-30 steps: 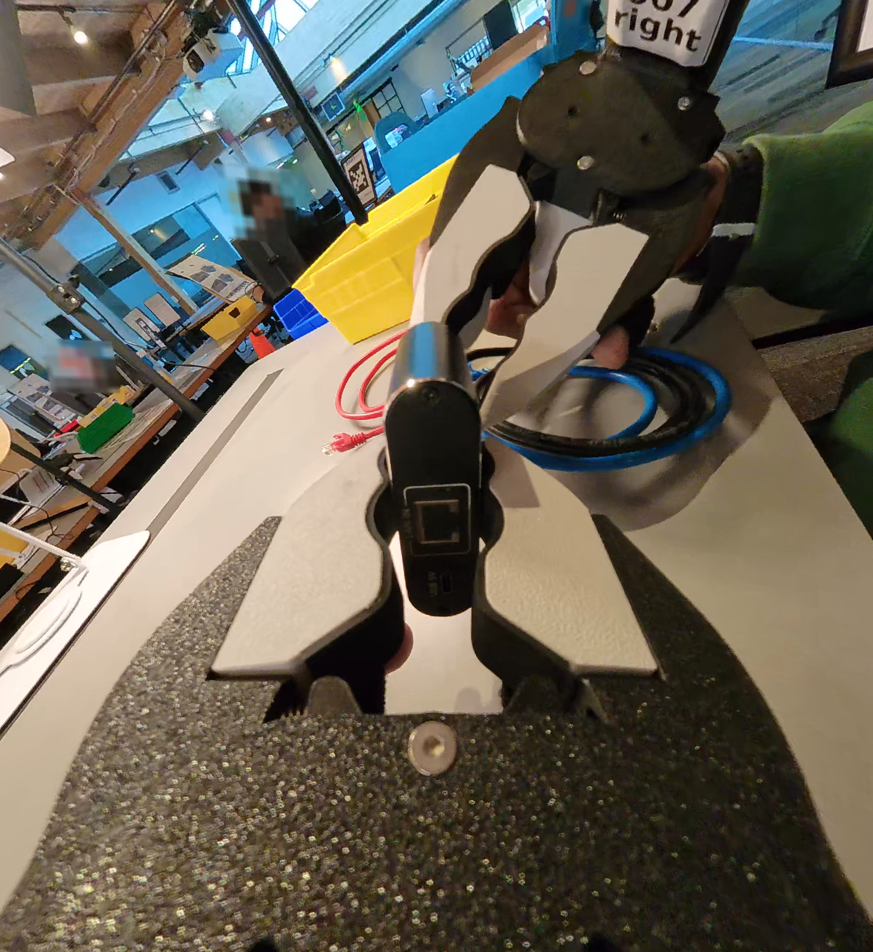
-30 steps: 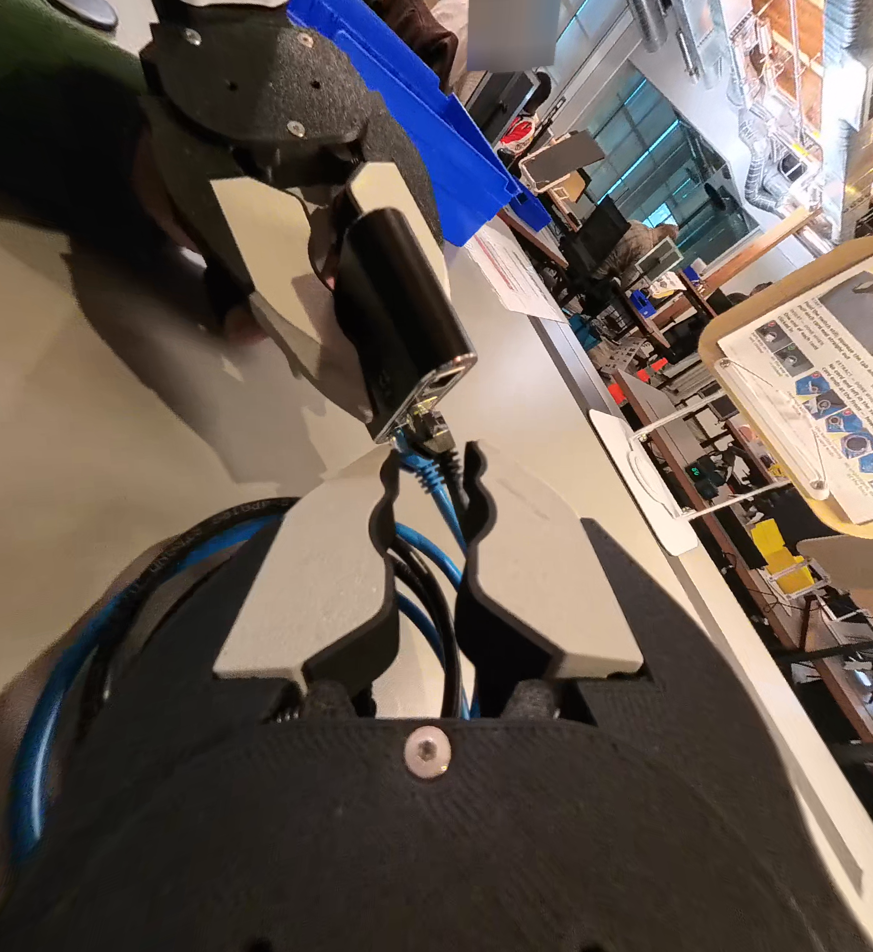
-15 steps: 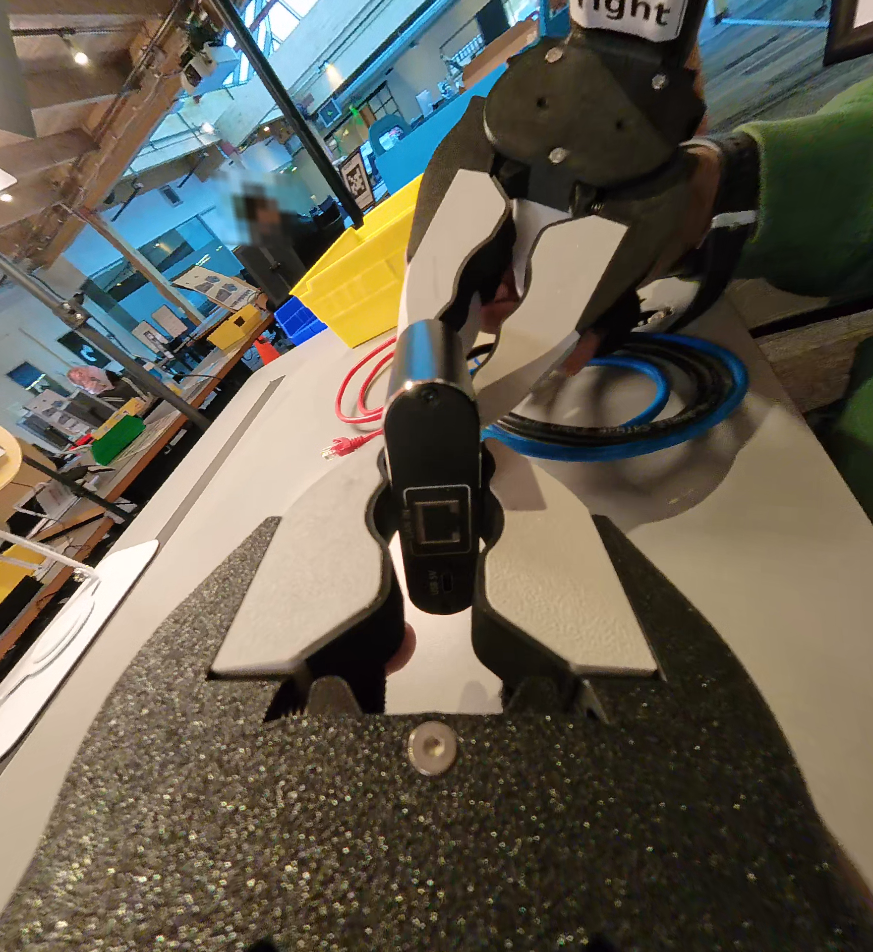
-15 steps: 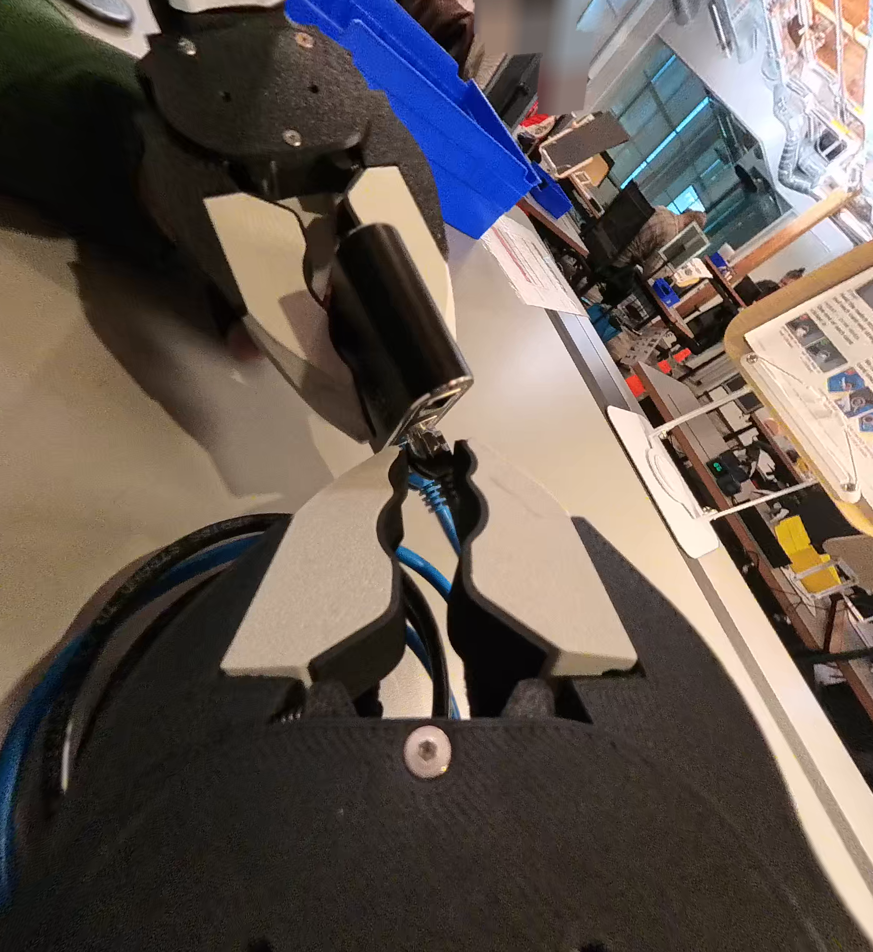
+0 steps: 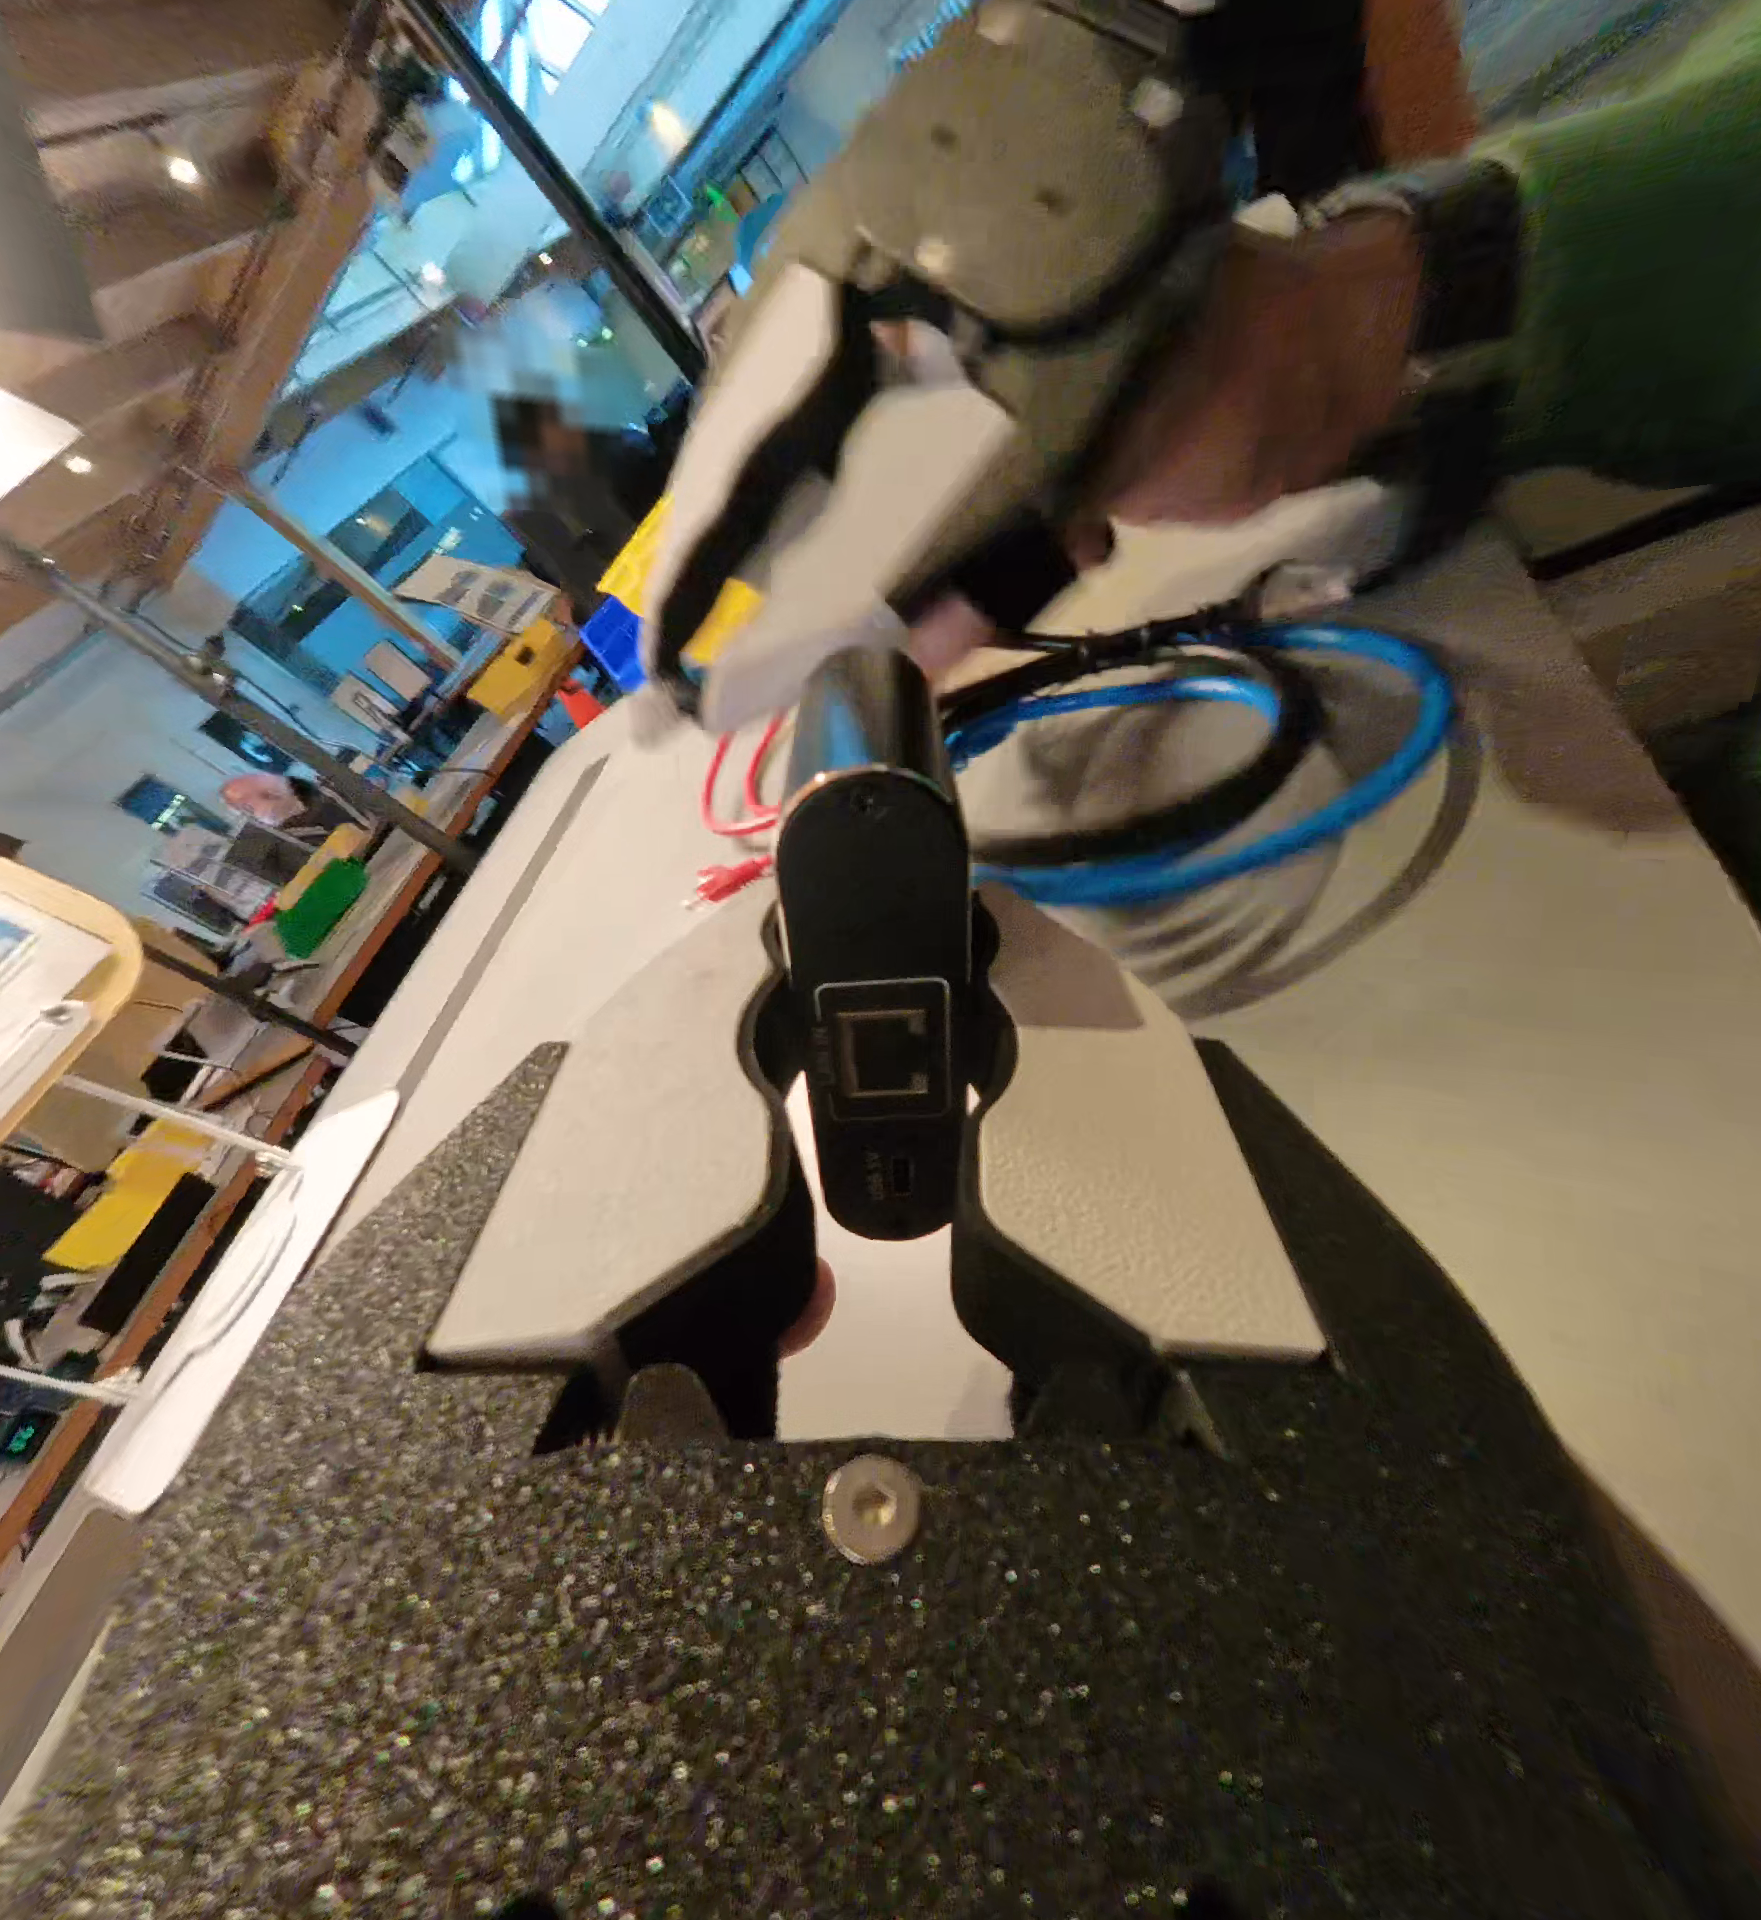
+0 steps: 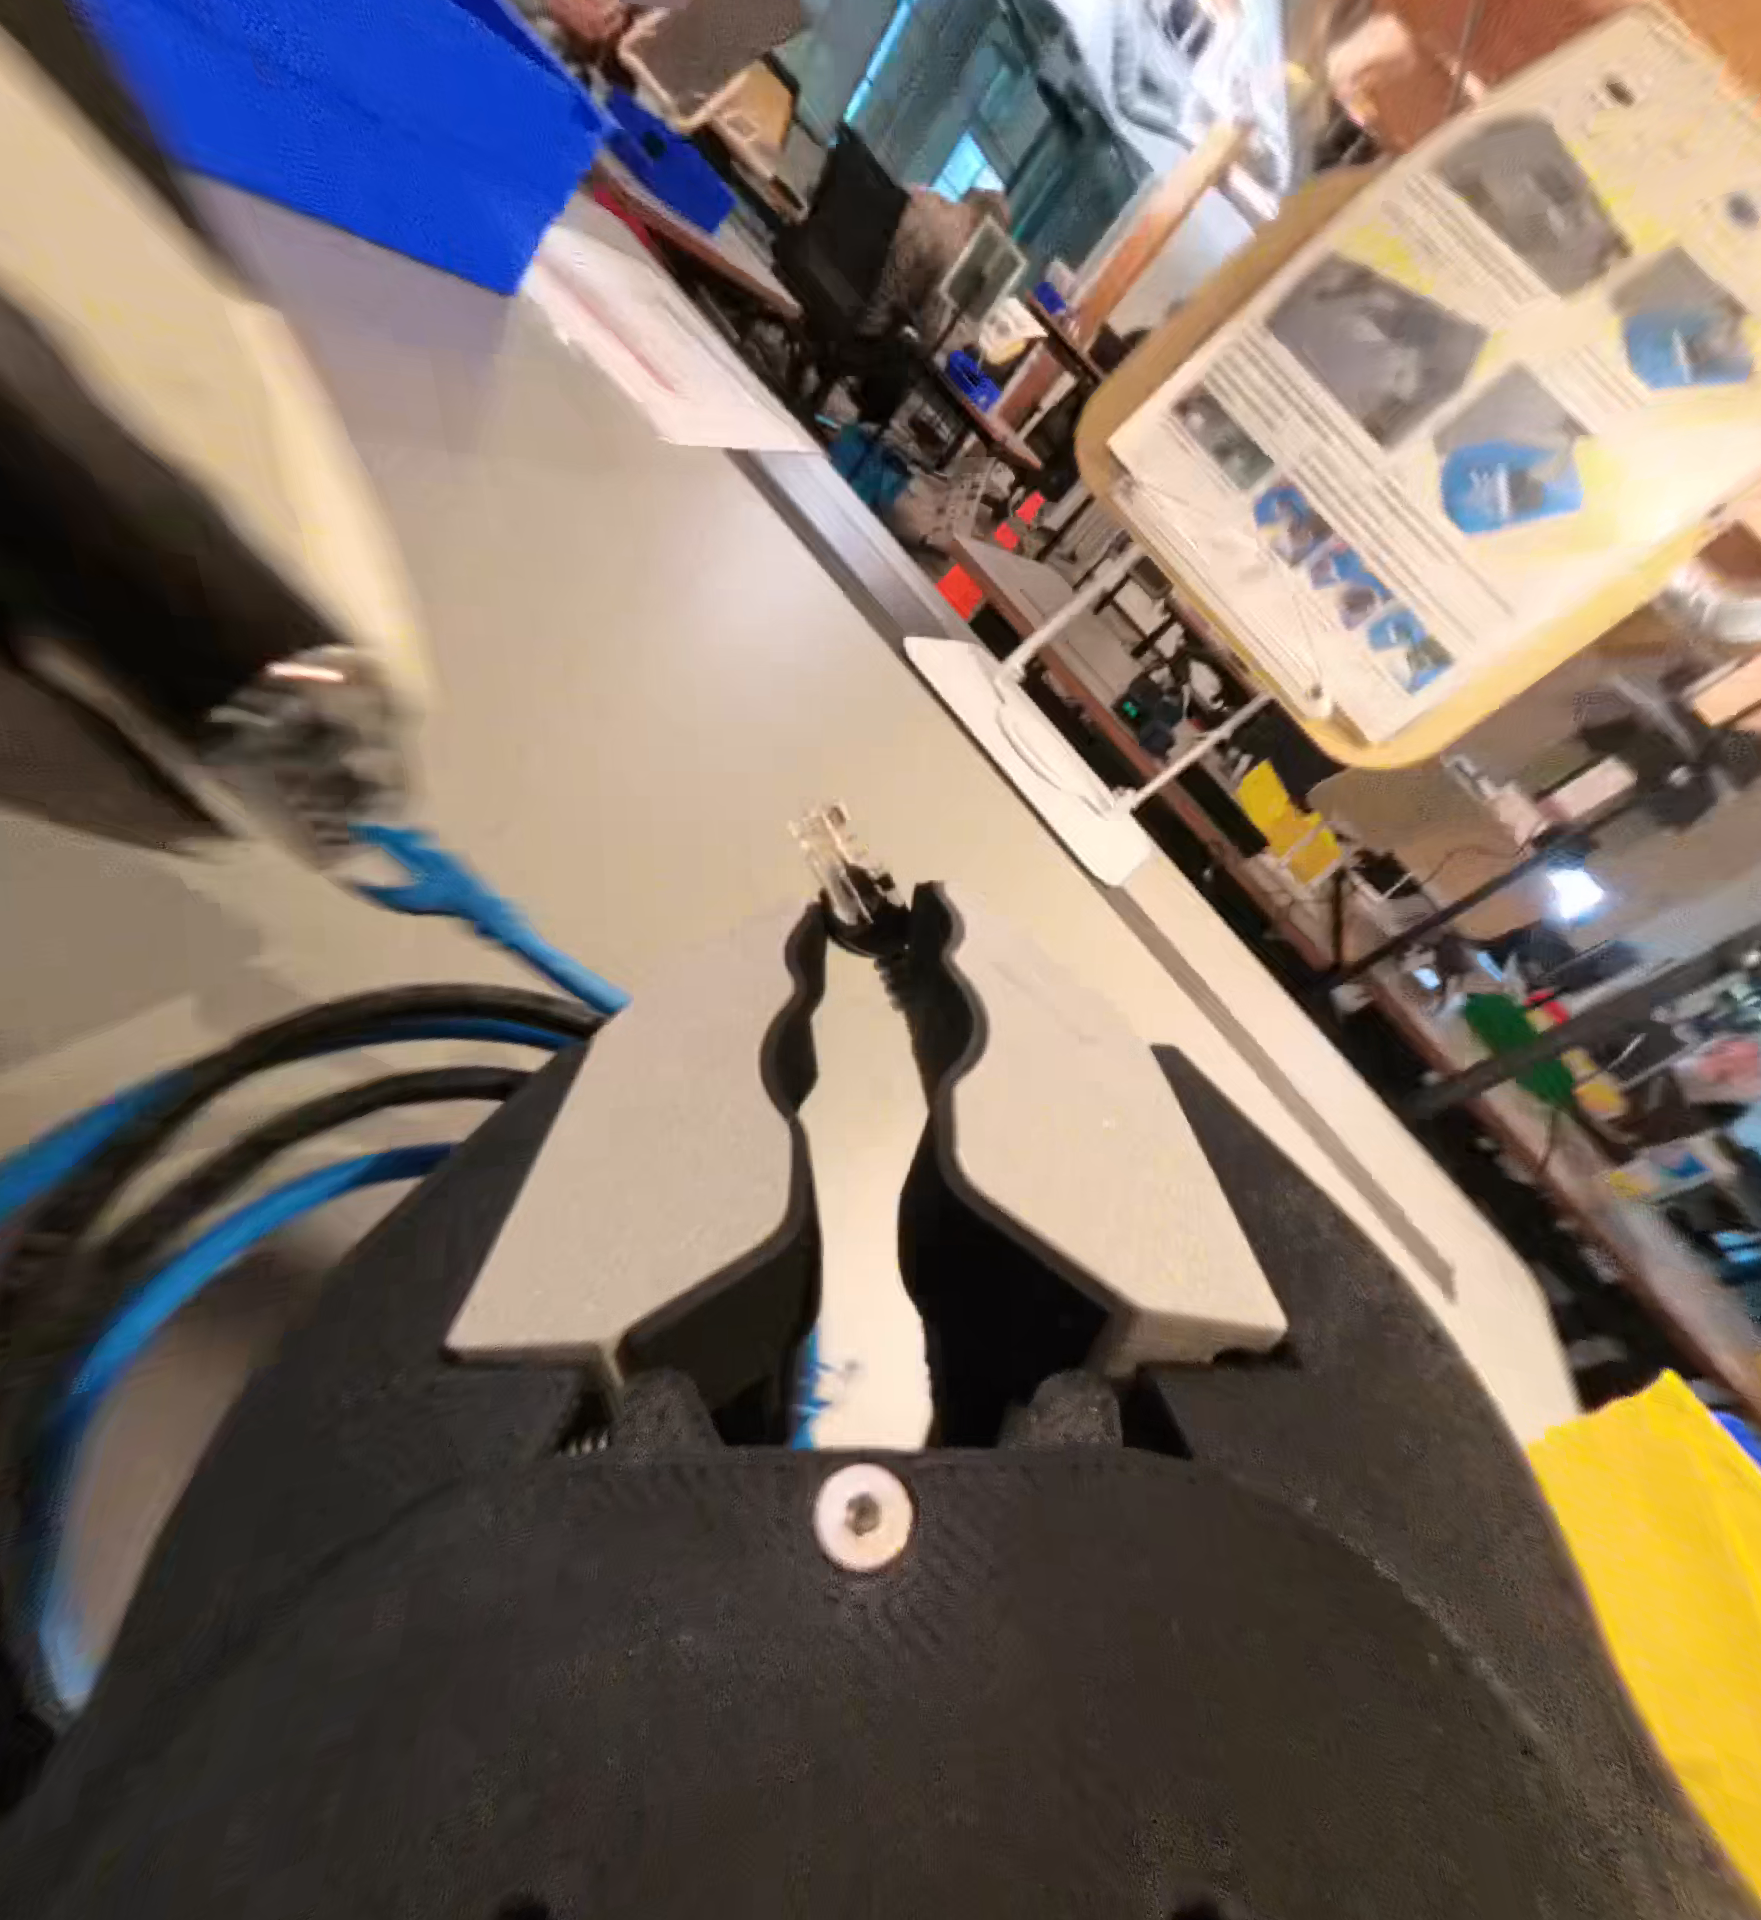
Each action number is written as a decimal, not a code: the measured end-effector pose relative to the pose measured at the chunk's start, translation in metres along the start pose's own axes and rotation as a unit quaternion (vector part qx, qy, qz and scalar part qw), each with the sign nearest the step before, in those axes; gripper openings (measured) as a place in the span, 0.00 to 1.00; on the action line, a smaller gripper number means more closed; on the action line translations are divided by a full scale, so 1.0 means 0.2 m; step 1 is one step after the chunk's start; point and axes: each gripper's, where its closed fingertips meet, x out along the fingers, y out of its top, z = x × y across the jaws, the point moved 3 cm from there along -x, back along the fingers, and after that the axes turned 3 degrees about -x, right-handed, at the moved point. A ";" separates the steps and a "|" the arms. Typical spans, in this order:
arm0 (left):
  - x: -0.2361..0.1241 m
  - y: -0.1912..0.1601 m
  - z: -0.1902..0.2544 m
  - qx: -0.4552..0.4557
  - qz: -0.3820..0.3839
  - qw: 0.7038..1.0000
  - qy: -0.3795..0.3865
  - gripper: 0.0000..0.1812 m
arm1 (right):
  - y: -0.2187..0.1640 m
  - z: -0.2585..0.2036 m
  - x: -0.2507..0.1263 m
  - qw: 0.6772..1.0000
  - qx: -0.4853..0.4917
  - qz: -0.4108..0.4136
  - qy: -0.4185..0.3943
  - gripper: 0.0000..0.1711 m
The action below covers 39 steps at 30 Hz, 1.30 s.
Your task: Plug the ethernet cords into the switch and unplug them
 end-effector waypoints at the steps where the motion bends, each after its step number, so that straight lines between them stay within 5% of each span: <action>1: 0.00 -0.01 0.02 -0.001 -0.012 1.000 -0.004 0.16 | -0.01 0.07 -0.03 0.999 0.038 0.021 0.021 0.09; 6: -0.02 -0.02 -0.08 -0.066 -0.004 0.997 0.033 0.16 | -0.17 0.21 -0.12 0.994 0.094 -0.005 0.061 0.09; 14: -0.11 -0.09 -0.29 -0.163 -0.013 0.977 0.134 0.15 | -0.39 0.33 -0.09 0.985 0.119 -0.119 -0.037 0.09; 24: -0.24 -0.29 -0.47 -0.132 -0.152 0.929 0.311 0.15 | -0.53 0.48 -0.18 0.971 0.150 -0.156 -0.101 0.08; 34: -0.27 -0.04 -0.46 -0.085 -0.013 0.946 0.313 0.15 | -0.16 0.05 -0.05 0.988 0.107 -0.024 0.106 0.14; 39: -0.38 0.04 -0.50 -0.031 0.017 0.921 0.388 0.15 | -0.32 -0.04 0.06 0.981 0.093 -0.142 0.096 0.14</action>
